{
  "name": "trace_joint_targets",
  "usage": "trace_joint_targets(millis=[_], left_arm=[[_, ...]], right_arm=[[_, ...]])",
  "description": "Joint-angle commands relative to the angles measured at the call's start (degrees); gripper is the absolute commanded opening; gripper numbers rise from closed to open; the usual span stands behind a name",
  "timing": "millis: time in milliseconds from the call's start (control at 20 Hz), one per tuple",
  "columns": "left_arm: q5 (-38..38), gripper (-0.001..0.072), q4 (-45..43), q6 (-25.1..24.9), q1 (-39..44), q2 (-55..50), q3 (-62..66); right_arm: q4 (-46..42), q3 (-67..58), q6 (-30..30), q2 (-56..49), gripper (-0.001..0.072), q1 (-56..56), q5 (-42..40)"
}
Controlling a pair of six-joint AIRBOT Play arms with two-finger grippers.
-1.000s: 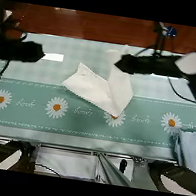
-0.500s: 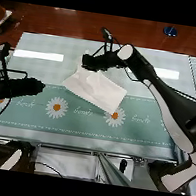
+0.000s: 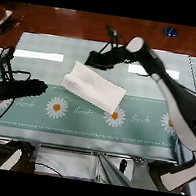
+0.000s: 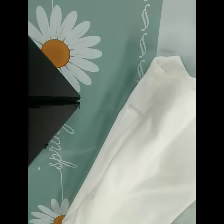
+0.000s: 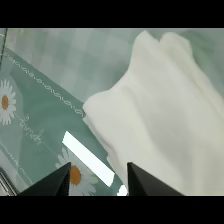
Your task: Fold the shirts.
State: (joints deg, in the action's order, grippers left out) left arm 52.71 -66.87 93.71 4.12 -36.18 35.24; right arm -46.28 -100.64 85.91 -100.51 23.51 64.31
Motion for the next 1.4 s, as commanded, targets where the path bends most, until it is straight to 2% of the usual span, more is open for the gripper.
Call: trace_joint_targets(millis=[0,100,200,350,400,450,550,650,850,900,1050,1300,1350], left_arm=[[-0.85,0.0033,0.07,0.02,-0.04,-0.2,-0.09],[-0.87,0.0032,0.07,0.02,-0.04,-0.2,-0.09],[-0.87,0.0021,0.07,-0.04,-0.04,-0.2,-0.09],[-0.87,0.002,0.07,-0.15,-0.04,-0.2,-0.09],[-0.87,0.002,0.07,-0.15,-0.04,-0.2,-0.09],[-0.87,0.002,0.07,-0.15,-0.04,-0.2,-0.09],[-0.87,0.0021,0.07,-0.15,-0.04,-0.22,-0.09],[-0.85,0.0021,0.09,-0.13,-0.04,-0.22,-0.09],[-0.83,0.0021,0.48,-0.15,-0.04,-0.68,-0.09],[-0.81,0.0021,0.94,-0.15,-0.04,-0.87,-0.09],[-0.68,0.0021,1.38,-0.15,-0.04,-1.03,-0.09],[-0.68,0.0021,1.38,-0.15,-0.04,-1.03,-0.09],[-0.68,0.0021,1.38,-0.13,-0.04,-1.03,-0.09]], right_arm=[[-16.74,1.64,1.4,13.75,0.041,-8.63,13.84],[-28.89,10.93,4.37,25.97,0.041,-11.65,12.04],[-34.93,27.28,10.84,38.58,0.041,-13.94,3.15],[-34.47,54.77,26.38,52.52,0.041,-15.21,-15.39],[-31.32,61.92,29.83,54.18,0.041,-15.21,-19.87],[-25.94,68.0,30.34,54.1,0.041,-15.19,-23.65],[-13.68,74.79,25.31,50.73,0.041,-15.19,-28.44],[-2.49,75.1,14.75,44.46,0.041,-15.19,-28.81],[19.02,69.57,-5.92,29.38,0.041,-15.17,-23.28],[21.79,67.65,-8.96,25.97,0.041,-15.17,-20.65],[23.54,62.4,-10.93,18.43,0.0409,-14.62,-16.63],[23.23,53.9,-10.97,13.35,0.0402,-9.42,-17.18],[22.77,52.13,-10.69,12.44,0.0334,-8.9,-17.14]])
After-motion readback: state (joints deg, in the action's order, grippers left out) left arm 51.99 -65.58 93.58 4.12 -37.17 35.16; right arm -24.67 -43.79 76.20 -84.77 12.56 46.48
